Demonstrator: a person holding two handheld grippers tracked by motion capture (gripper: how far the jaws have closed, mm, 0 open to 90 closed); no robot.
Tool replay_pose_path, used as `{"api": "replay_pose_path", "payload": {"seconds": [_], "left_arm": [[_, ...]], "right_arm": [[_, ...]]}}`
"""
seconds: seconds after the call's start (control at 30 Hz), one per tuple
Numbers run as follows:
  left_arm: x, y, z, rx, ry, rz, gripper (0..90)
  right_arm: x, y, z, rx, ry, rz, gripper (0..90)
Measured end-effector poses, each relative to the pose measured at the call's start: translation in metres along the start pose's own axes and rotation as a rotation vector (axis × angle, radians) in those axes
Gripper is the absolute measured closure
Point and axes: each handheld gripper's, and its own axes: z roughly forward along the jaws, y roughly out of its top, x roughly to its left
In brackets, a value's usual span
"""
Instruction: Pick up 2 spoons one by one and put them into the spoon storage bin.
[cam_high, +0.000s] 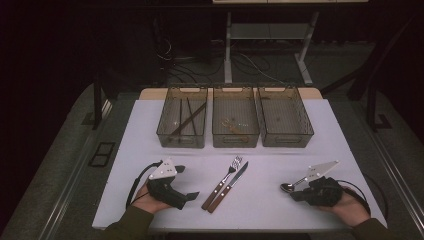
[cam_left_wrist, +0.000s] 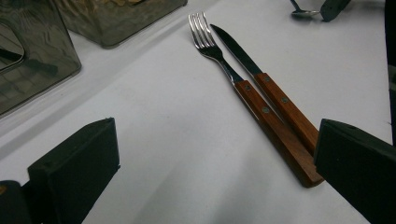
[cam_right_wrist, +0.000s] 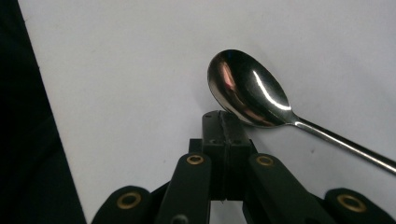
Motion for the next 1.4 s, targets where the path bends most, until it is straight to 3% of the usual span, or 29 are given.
{"api": "replay_pose_path", "payload": {"seconds": [0.27, 0.8, 1.17, 1.3, 1.4], "left_arm": [[0.000, 0.000, 0.000, -0.001, 0.000, -0.001, 0.0], [0.000, 0.000, 0.000, -0.001, -0.002, -0.002, 0.0], [0.000, 0.000, 0.000, 0.001, -0.004, 0.001, 0.0], [0.000, 0.000, -0.001, -0.002, -0.001, -0.003, 0.0], [0.000, 0.000, 0.000, -0.001, -0.002, 0.001, 0.0]], "right_arm": [[-0.004, 0.015, 0.010, -0.004, -0.016, -0.019, 89.9], [-0.021, 0.039, 0.024, -0.020, -0.052, -0.006, 90.0], [-0.024, 0.042, 0.025, -0.028, -0.060, 0.000, 89.9], [-0.024, 0.041, 0.011, -0.101, -0.073, 0.026, 89.8], [-0.028, 0.038, 0.000, -0.145, -0.125, 0.066, 81.6]]}}
